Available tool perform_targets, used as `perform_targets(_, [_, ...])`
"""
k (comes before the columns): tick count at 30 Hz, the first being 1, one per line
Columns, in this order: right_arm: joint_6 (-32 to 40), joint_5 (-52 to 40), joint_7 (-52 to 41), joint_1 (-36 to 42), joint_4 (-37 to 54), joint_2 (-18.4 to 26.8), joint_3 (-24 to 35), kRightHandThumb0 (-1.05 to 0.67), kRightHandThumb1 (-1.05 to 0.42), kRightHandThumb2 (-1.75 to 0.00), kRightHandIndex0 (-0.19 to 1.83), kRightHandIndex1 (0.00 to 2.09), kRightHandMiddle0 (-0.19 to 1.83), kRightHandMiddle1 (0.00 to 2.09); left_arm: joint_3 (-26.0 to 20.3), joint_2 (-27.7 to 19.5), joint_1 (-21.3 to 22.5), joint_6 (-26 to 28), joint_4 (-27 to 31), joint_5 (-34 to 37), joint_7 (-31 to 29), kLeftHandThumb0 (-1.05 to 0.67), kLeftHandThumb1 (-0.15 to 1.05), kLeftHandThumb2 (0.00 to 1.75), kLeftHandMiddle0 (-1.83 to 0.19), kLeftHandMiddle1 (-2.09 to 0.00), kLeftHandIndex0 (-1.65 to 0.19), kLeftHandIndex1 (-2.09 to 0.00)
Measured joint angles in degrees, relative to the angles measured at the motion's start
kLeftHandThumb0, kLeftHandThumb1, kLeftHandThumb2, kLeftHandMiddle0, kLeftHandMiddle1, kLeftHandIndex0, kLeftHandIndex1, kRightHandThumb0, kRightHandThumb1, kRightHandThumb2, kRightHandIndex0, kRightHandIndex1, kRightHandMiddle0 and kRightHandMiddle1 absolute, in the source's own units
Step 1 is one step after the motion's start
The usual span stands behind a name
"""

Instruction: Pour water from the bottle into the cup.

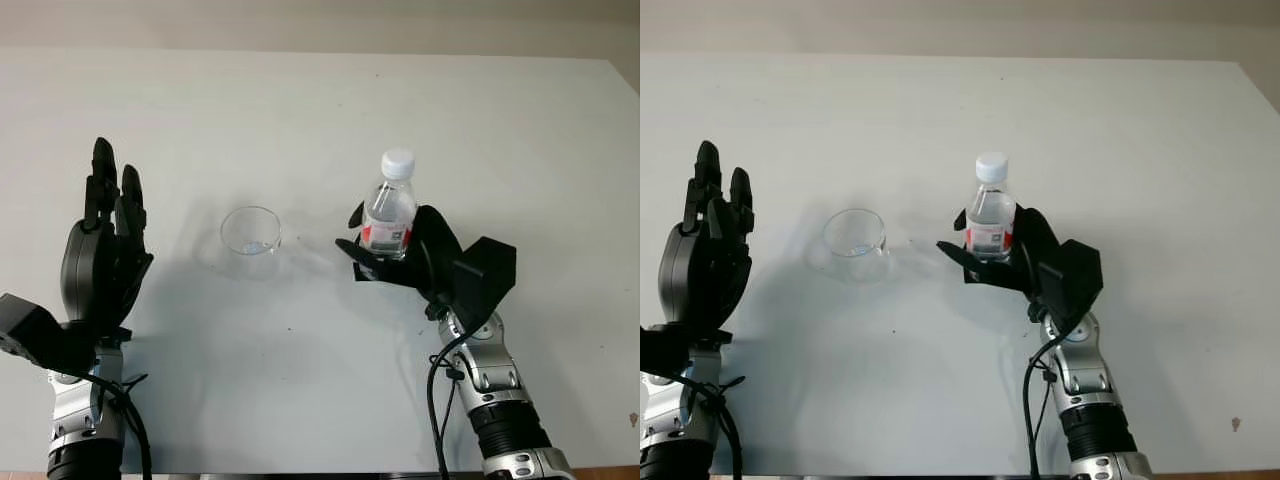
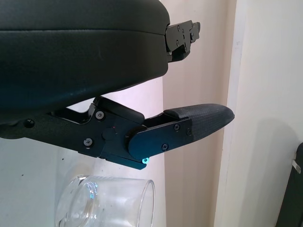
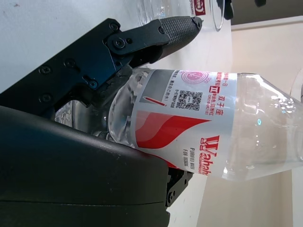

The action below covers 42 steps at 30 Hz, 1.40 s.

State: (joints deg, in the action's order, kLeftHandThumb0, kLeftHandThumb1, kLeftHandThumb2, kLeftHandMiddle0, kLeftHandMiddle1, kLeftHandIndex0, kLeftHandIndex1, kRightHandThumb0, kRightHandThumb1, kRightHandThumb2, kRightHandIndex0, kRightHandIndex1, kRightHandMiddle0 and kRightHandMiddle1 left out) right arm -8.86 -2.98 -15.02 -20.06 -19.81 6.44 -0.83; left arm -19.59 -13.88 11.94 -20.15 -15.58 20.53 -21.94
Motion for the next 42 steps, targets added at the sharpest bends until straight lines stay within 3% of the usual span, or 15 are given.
perform_targets(15, [-3.7, 1.4, -1.3, 0.3, -1.8, 0.3, -0.7, -0.54, -1.05, -0.27, 0.27, 2.09, 0.03, 2.09, 0.0, -0.7, -0.5, 1.6, 0.5, -0.1, 0.6, -0.68, 1.05, 0.69, 0.19, 0.0, 0.19, 0.0])
perform_targets(18, [-5.2, 1.0, -1.3, 0.3, -2.9, 0.3, -0.4, -0.53, -1.05, -0.21, 0.03, 2.08, -0.14, 1.97, 0.0, -1.2, -0.5, 2.1, 0.5, -0.1, 0.6, -0.68, 1.05, 0.7, 0.19, 0.0, 0.19, 0.0])
perform_targets(20, [-6.6, 0.8, -1.3, 0.2, -3.9, 0.2, -0.1, -0.54, -1.05, -0.16, -0.09, 1.93, -0.18, 1.75, 0.0, -1.4, -0.5, 2.5, 0.5, 0.0, 0.5, -0.68, 1.05, 0.69, 0.19, 0.0, 0.19, 0.0])
perform_targets(24, [-7.5, 1.8, -0.3, 0.0, -4.5, 0.7, 0.1, -0.59, -1.05, -0.11, -0.16, 1.41, -0.19, 1.2, 0.0, -1.4, -0.5, 3.1, 0.5, 0.2, 0.3, -0.69, 1.05, 0.68, 0.19, 0.0, 0.19, 0.0])
perform_targets(25, [-7.5, 2.0, -0.1, 0.0, -4.5, 0.9, 0.1, -0.61, -1.05, -0.09, -0.18, 1.21, -0.19, 1.01, 0.0, -1.4, -0.5, 3.1, 0.5, 0.1, 0.3, -0.69, 1.05, 0.69, 0.19, 0.0, 0.19, 0.0])
perform_targets(28, [-7.5, 2.6, 0.7, 0.0, -4.4, 1.4, 0.2, -0.64, -1.05, -0.06, -0.19, 0.95, -0.19, 0.77, 0.0, -1.4, -0.5, 3.1, 0.5, 0.0, 0.5, -0.69, 1.05, 0.68, 0.19, 0.0, 0.19, 0.0])
perform_targets(42, [-9.3, 2.7, 0.3, 2.6, -1.8, 4.8, 1.3, -0.65, -1.03, -0.05, -0.09, 0.46, -0.12, 0.53, 0.1, -1.4, -0.5, 3.1, 0.7, 0.0, 0.6, -0.69, 1.05, 0.68, 0.19, 0.0, 0.19, 0.0])
